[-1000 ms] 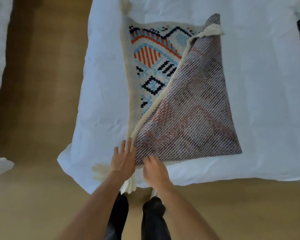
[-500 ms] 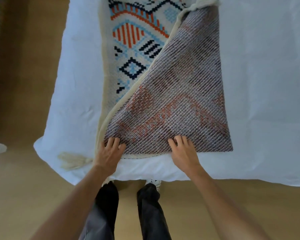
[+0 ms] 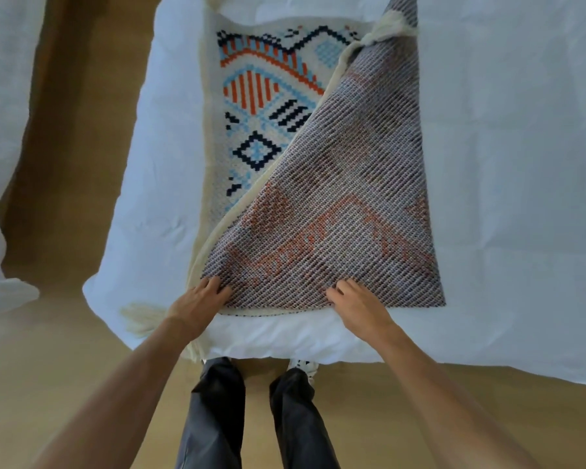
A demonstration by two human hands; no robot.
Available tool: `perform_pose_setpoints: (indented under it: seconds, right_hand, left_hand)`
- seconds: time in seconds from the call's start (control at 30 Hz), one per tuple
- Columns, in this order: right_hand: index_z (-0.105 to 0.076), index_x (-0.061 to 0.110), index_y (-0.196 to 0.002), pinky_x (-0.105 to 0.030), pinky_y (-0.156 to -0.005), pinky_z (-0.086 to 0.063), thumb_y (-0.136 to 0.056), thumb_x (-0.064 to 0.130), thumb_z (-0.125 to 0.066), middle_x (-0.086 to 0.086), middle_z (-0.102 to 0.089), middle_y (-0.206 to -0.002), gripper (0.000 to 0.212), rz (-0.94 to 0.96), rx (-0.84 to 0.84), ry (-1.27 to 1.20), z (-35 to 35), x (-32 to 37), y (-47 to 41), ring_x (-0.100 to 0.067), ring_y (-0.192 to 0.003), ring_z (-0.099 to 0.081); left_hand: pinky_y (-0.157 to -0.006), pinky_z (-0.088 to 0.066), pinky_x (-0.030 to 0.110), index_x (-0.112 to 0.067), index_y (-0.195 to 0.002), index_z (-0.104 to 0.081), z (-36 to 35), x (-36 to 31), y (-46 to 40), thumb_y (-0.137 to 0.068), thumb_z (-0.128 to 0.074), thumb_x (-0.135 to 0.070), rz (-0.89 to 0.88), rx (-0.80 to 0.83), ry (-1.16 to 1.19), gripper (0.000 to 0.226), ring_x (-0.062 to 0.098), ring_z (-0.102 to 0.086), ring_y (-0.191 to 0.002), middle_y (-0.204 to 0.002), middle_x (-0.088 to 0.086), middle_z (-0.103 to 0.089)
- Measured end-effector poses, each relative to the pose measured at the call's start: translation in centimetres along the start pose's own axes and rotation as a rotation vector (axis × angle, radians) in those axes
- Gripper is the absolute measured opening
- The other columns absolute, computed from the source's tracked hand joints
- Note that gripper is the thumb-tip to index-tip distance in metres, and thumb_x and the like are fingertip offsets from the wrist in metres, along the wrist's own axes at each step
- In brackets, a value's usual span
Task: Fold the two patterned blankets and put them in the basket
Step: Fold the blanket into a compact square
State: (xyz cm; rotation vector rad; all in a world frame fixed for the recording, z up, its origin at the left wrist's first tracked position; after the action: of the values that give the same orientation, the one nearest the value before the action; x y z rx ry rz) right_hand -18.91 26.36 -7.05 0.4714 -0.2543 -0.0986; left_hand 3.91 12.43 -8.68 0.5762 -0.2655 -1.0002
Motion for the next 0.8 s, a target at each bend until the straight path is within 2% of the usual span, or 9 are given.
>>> perform_pose_setpoints:
  seconds: [0.03, 0.1, 0.17, 0.3, 0.43, 0.53, 0.67, 0.8]
  right_hand:
    - [-0.057, 0.012, -0.102, -0.028, -0.07, -0.044, -0.081, 0.0, -0.066, -0.003, -0.056, -0.095, 0.026, 0.008, 0.02, -0.006, 0.1, 0.0, 0.1, -0.019, -0.088, -0.053]
    - [-0.05, 0.011, -0.118, -0.031, -0.082, -0.04, -0.09, -0.005, -0.047, -0.006, -0.051, -0.111, 0.033, 0.03, 0.032, -0.016, 0.2, 0.2, 0.0, -0.022, -0.103, -0.047]
    - [-0.045, 0.012, -0.127, -0.032, -0.087, -0.039, -0.091, -0.005, -0.04, -0.008, -0.047, -0.12, 0.04, 0.005, 0.052, -0.029, 0.1, 0.1, -0.2, -0.024, -0.11, -0.044]
    - [-0.043, 0.011, -0.129, -0.032, -0.091, -0.039, -0.093, 0.003, -0.037, -0.008, -0.048, -0.123, 0.037, -0.021, 0.098, -0.002, 0.4, 0.3, 0.2, -0.023, -0.112, -0.044]
    - [-0.048, 0.011, -0.119, -0.033, -0.093, -0.037, -0.092, 0.008, -0.037, -0.005, -0.052, -0.119, 0.029, -0.031, 0.183, 0.061, 0.1, 1.0, 0.3, -0.023, -0.11, -0.046]
    - [-0.043, 0.012, -0.129, -0.039, -0.101, -0.035, -0.091, 0.009, -0.04, -0.008, -0.049, -0.127, 0.038, -0.073, 0.287, 0.103, -1.0, 1.3, 0.1, -0.025, -0.119, -0.042]
    - [-0.045, 0.011, -0.128, -0.04, -0.101, -0.036, -0.092, 0.012, -0.039, -0.009, -0.05, -0.128, 0.036, -0.131, 0.339, 0.101, 0.1, 2.4, -0.6, -0.027, -0.118, -0.043]
    - [-0.045, 0.009, -0.129, -0.04, -0.102, -0.035, -0.095, 0.012, -0.038, -0.011, -0.05, -0.129, 0.036, -0.147, 0.284, 0.053, 4.7, 5.9, -3.2, -0.027, -0.119, -0.044]
  left_hand:
    - [-0.09, -0.044, 0.03, -0.018, -0.134, -0.037, -0.3, 0.3, 0.0, -0.083, -0.056, 0.005, -0.002, 0.041, 0.013, 0.06, 0.023, -0.042, -0.118, -0.128, 0.007, -0.038]
    - [-0.093, -0.045, 0.03, -0.021, -0.135, -0.035, -0.6, 0.8, -0.1, -0.083, -0.055, 0.005, -0.018, 0.057, 0.033, 0.062, 0.022, -0.039, -0.12, -0.128, 0.004, -0.034]
    - [-0.092, -0.047, 0.032, -0.023, -0.131, -0.038, -0.7, 1.0, 0.1, -0.082, -0.055, 0.005, -0.045, 0.071, 0.055, 0.059, 0.021, -0.038, -0.121, -0.126, 0.004, -0.034]
    - [-0.094, -0.047, 0.032, -0.023, -0.13, -0.041, -0.7, 1.3, 1.1, -0.083, -0.052, 0.006, -0.067, 0.12, 0.055, 0.056, 0.022, -0.033, -0.127, -0.129, 0.004, -0.034]
    - [-0.099, -0.044, 0.033, -0.023, -0.134, -0.037, -1.4, 0.3, 2.0, -0.086, -0.058, -0.003, -0.054, 0.262, 0.014, 0.056, 0.024, -0.029, -0.132, -0.135, 0.008, -0.032]
    - [-0.104, -0.042, 0.034, -0.022, -0.138, -0.033, -1.7, -0.5, 1.5, -0.085, -0.062, -0.005, 0.004, 0.343, 0.021, 0.062, 0.027, -0.03, -0.134, -0.142, 0.011, -0.029]
    - [-0.101, -0.042, 0.035, -0.017, -0.139, -0.033, 0.4, -0.4, 1.4, -0.089, -0.059, -0.01, 0.04, 0.341, 0.048, 0.057, 0.027, -0.039, -0.128, -0.141, 0.011, -0.033]
    - [-0.099, -0.042, 0.04, -0.015, -0.136, -0.036, 5.3, 2.8, 1.8, -0.092, -0.053, -0.014, 0.072, 0.243, 0.062, 0.048, 0.028, -0.042, -0.126, -0.136, 0.012, -0.039]
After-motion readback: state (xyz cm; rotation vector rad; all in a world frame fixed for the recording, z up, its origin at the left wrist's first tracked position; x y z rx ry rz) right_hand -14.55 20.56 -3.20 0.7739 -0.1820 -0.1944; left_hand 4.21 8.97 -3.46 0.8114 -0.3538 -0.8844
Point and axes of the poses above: each hand's wrist, its own y-axis away from the middle knuckle, its own z-axis out of the back of the hand, x = y × z, the point moved 6 cm from there along -y, towards the middle knuckle
